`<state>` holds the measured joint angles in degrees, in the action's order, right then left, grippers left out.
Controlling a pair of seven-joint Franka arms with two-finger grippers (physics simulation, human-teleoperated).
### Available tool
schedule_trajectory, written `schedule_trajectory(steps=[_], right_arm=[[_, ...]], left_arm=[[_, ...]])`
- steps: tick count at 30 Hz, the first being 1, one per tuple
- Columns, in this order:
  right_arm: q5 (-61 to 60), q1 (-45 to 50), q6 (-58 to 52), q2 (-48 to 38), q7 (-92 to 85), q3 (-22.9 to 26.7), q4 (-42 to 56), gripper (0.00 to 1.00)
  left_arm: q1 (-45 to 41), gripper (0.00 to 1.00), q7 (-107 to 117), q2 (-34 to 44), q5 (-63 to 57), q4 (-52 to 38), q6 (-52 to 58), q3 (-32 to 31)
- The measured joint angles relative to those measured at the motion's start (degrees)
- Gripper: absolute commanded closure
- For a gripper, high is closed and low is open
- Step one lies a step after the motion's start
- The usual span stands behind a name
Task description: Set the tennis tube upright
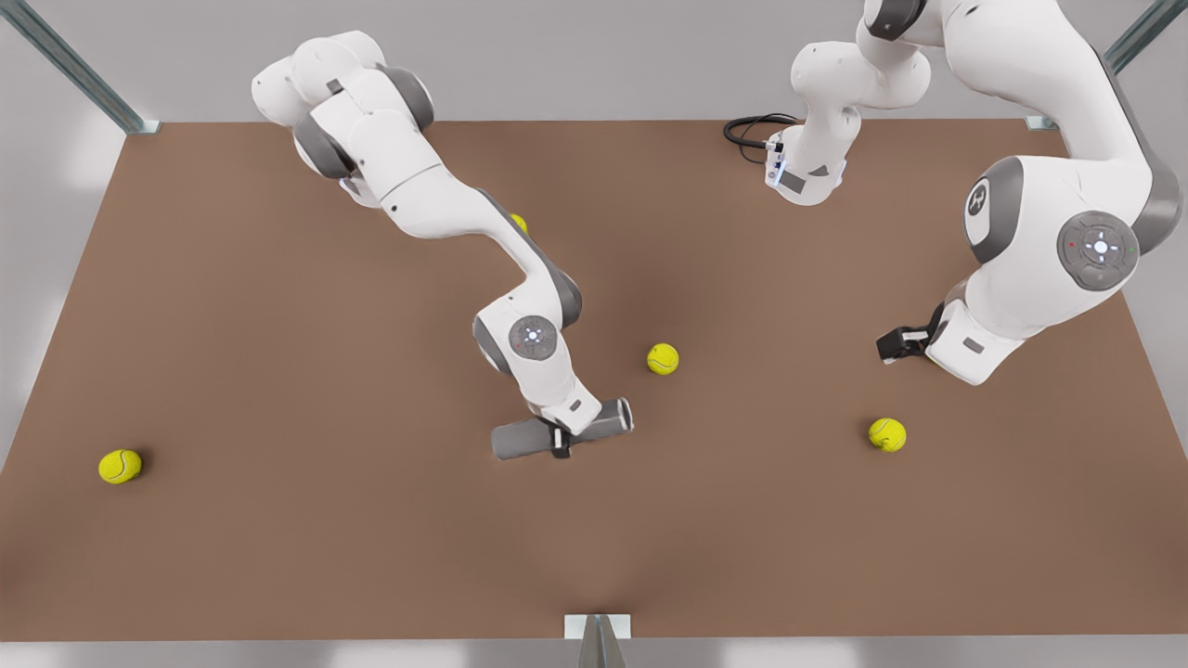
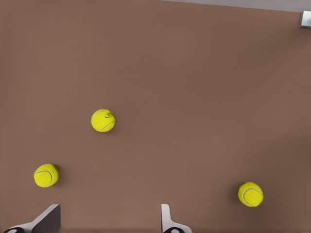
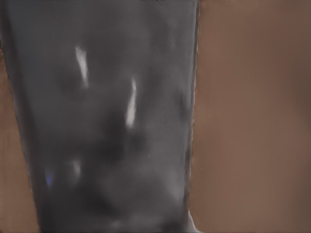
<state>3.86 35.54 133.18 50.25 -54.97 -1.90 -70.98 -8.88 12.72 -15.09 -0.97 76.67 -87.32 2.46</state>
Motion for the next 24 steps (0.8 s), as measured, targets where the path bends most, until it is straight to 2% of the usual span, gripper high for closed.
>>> schedule_trajectory(steps=[7,12,14,24], right_arm=[[-10.6,0.2,0.0,1.2,0.3,-0.1,-2.2,0.29],[-12.9,1.7,-0.5,2.4,1.0,0.0,-2.9,0.29],[-13.1,1.6,-0.6,2.5,1.3,-0.1,-3.0,0.0],[-12.7,1.6,-0.8,1.2,2.3,-0.1,-2.5,0.0]], left_arm=[[0.0,0.0,0.4,0.0,0.0,0.0,-0.1,-0.1],[-0.3,0.0,0.6,-0.1,0.0,0.0,-0.1,-0.2],[-0.4,0.0,0.7,-0.1,0.0,0.0,-0.1,-0.2],[-0.5,0.0,1.0,-0.1,0.1,0.0,-0.2,-0.2]])
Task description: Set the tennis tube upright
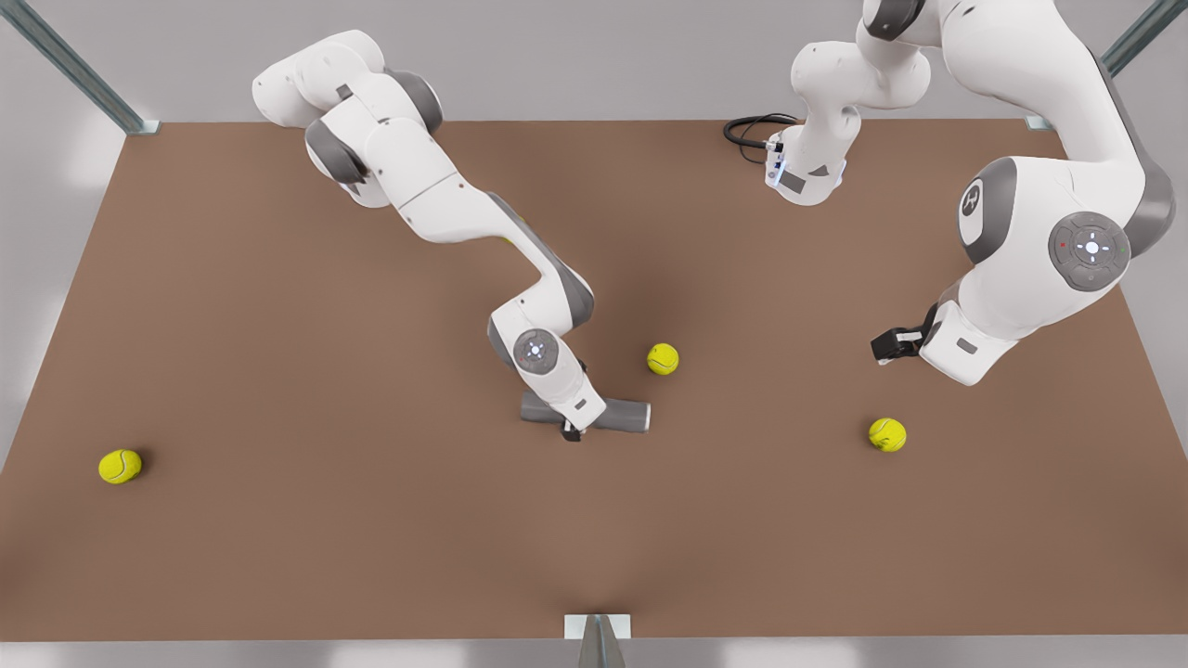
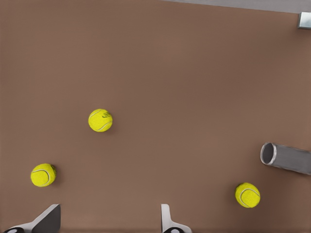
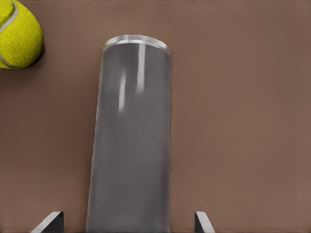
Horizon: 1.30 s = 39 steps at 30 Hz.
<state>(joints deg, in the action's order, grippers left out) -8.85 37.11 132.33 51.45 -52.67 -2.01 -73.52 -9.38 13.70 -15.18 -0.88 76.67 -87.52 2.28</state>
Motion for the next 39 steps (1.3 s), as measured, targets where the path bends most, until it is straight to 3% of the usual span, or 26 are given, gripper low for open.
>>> schedule_trajectory(steps=[6,11,14,18,20,24,39], right_arm=[[0.5,-4.7,-6.6,-12.9,0.5,-0.1,0.3,0.0],[6.7,-17.4,-27.2,-29.1,9.8,-0.1,0.2,0.0],[9.9,-26.4,-39.9,-40.3,17.7,1.5,-1.4,0.0],[10.2,-35.8,-49.8,-48.9,26.3,4.0,-5.0,0.0],[10.0,-39.3,-53.8,-49.4,29.9,5.7,-4.1,0.0],[10.5,-41.0,-59.8,-41.8,34.4,9.3,-1.2,0.0],[10.0,-37.4,-63.6,-38.0,44.5,9.5,-0.7,0.0]], left_arm=[[-1.2,0.0,0.8,0.1,0.0,0.0,0.0,-0.1],[-8.7,0.0,4.6,-0.4,0.4,-0.1,0.0,-0.2],[-17.1,0.0,11.5,-9.5,1.0,-7.2,-0.6,-0.3],[-24.5,0.0,28.0,-21.5,1.7,-13.5,-7.2,-1.6],[-24.9,0.0,37.9,-24.6,1.8,-13.8,-11.5,-2.8],[-26.2,0.0,57.0,-29.0,2.0,-13.8,-20.8,-4.9],[-30.7,0.0,102.4,-37.4,1.5,-13.3,-36.5,-5.9]])
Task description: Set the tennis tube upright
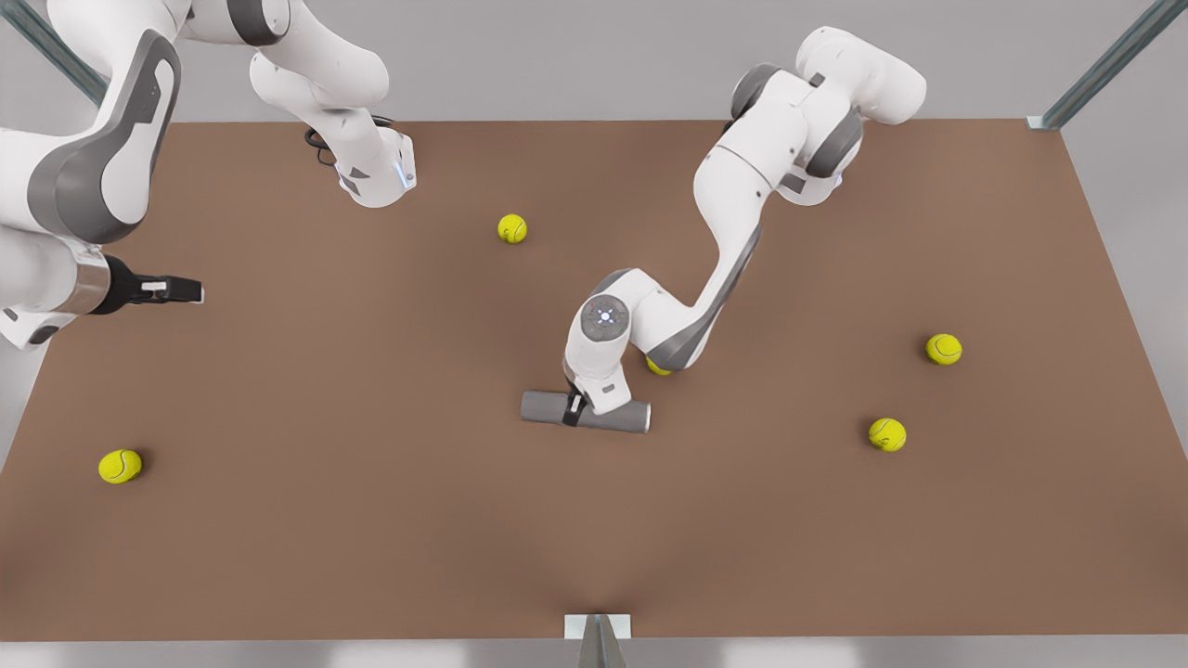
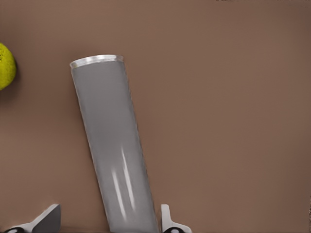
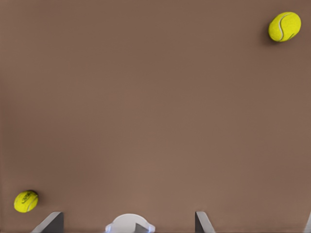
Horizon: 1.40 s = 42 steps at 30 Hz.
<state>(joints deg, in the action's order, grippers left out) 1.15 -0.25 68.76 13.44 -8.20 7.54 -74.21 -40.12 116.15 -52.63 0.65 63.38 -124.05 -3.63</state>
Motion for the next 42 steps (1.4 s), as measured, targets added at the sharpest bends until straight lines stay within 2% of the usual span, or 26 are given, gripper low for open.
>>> schedule_trajectory(steps=[8,34,36,39,42], right_arm=[[-0.1,0.1,-0.2,0.5,2.8,-0.2,0.0,0.0],[0.1,1.2,0.8,3.2,6.5,-0.6,0.0,0.0],[0.1,1.2,0.8,3.3,6.6,-0.6,0.0,0.0],[0.1,1.2,0.8,3.3,6.8,-0.6,0.0,0.0],[0.1,1.2,0.9,3.3,6.9,-0.6,0.0,0.0]], left_arm=[[0.2,0.0,8.9,-2.0,0.0,0.0,-2.7,0.1],[0.1,0.0,8.6,-7.8,0.0,0.1,-7.4,0.1],[0.2,0.1,8.6,-8.0,0.0,0.1,-7.8,0.1],[0.1,0.18,8.5,-8.4,0.0,0.1,-8.7,0.1],[0.1,0.22,8.5,-8.5,0.0,0.1,-9.4,0.1]])
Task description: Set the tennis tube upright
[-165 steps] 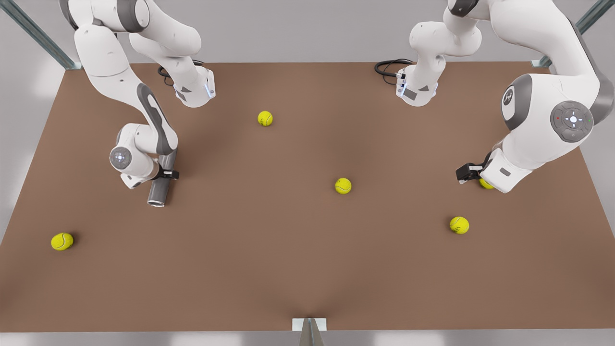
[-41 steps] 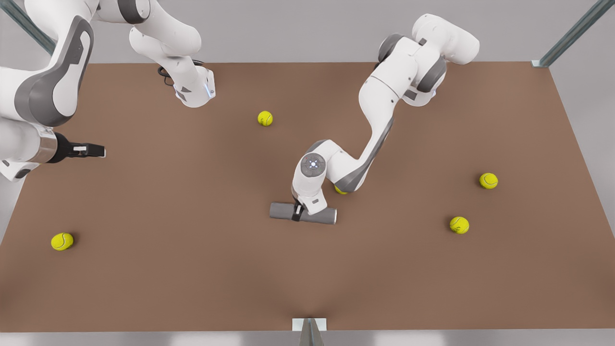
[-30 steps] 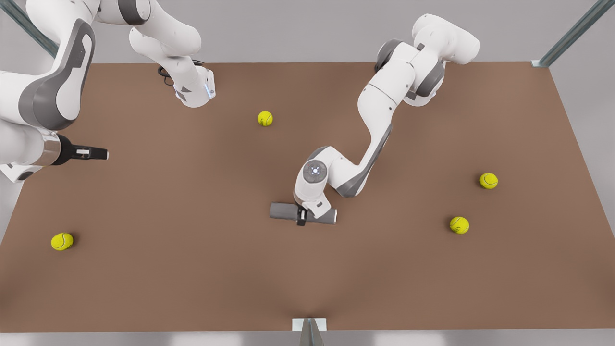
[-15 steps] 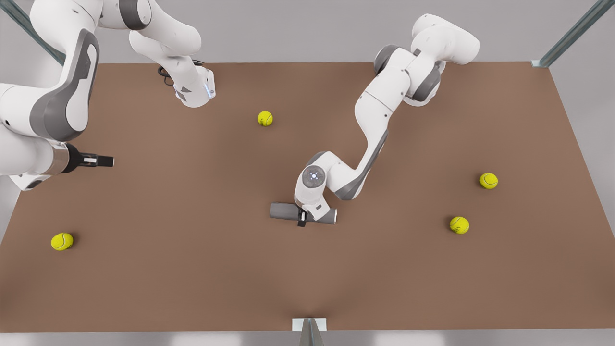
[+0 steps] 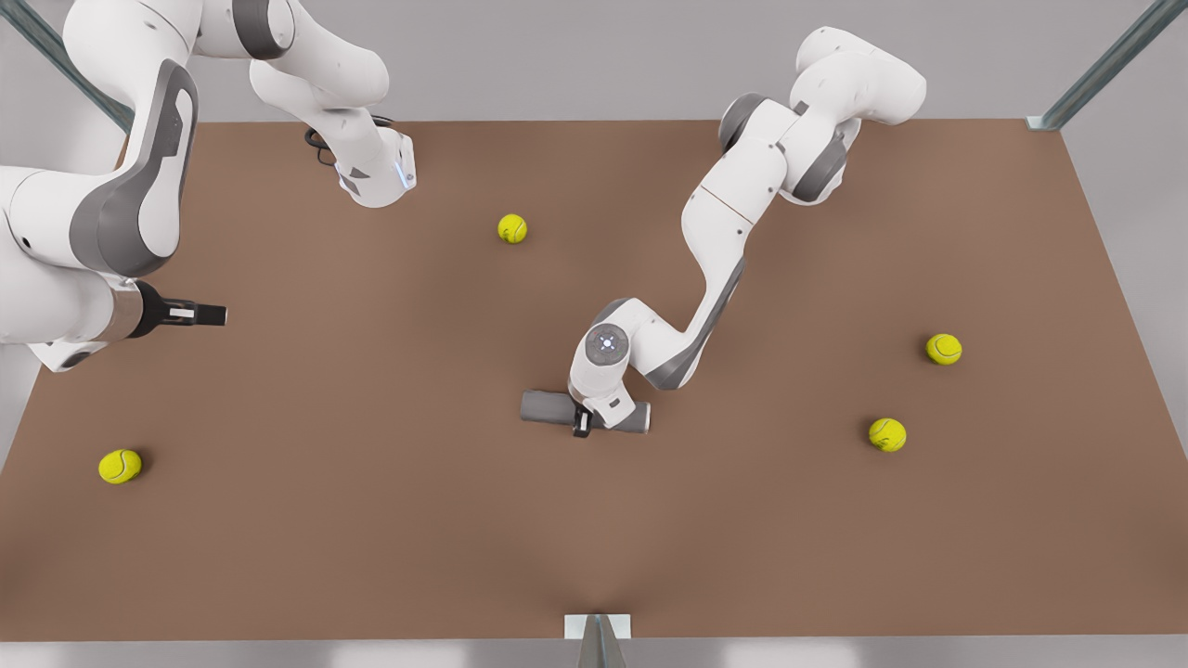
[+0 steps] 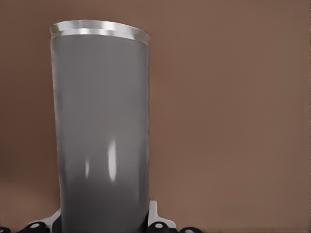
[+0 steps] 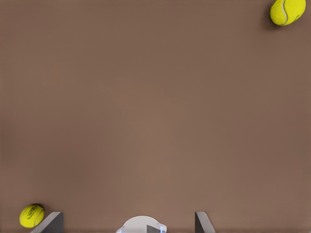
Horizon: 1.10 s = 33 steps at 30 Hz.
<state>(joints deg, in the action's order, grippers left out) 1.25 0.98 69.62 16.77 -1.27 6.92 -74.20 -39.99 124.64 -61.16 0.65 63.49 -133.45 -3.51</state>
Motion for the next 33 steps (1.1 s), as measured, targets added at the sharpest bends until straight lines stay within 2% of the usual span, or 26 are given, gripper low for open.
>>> schedule_trajectory(steps=[4,16,21,25,28,33], right_arm=[[0.0,0.0,0.0,0.2,0.1,0.0,0.0,0.0],[0.0,0.3,0.0,0.3,0.4,0.0,0.0,0.0],[-0.1,0.3,0.0,0.4,0.5,0.0,0.0,0.0],[-0.1,0.3,0.1,0.5,0.6,0.0,0.1,0.0],[-0.1,0.3,0.1,0.6,0.6,0.0,0.1,0.0],[-0.2,0.3,0.1,0.7,0.6,0.0,0.1,0.0]], left_arm=[[0.0,0.32,-0.2,0.0,0.1,0.0,-0.6,0.0],[0.0,0.31,-0.9,0.0,0.2,0.0,-1.3,0.0],[0.5,0.32,-2.0,4.7,0.0,-0.2,1.4,0.6],[0.8,0.32,-4.1,11.5,0.0,-0.2,8.3,4.3],[0.8,0.32,-6.8,16.5,-0.9,-0.2,17.8,10.4],[-1.4,0.32,-11.1,19.9,-16.9,-0.1,37.3,12.4]])
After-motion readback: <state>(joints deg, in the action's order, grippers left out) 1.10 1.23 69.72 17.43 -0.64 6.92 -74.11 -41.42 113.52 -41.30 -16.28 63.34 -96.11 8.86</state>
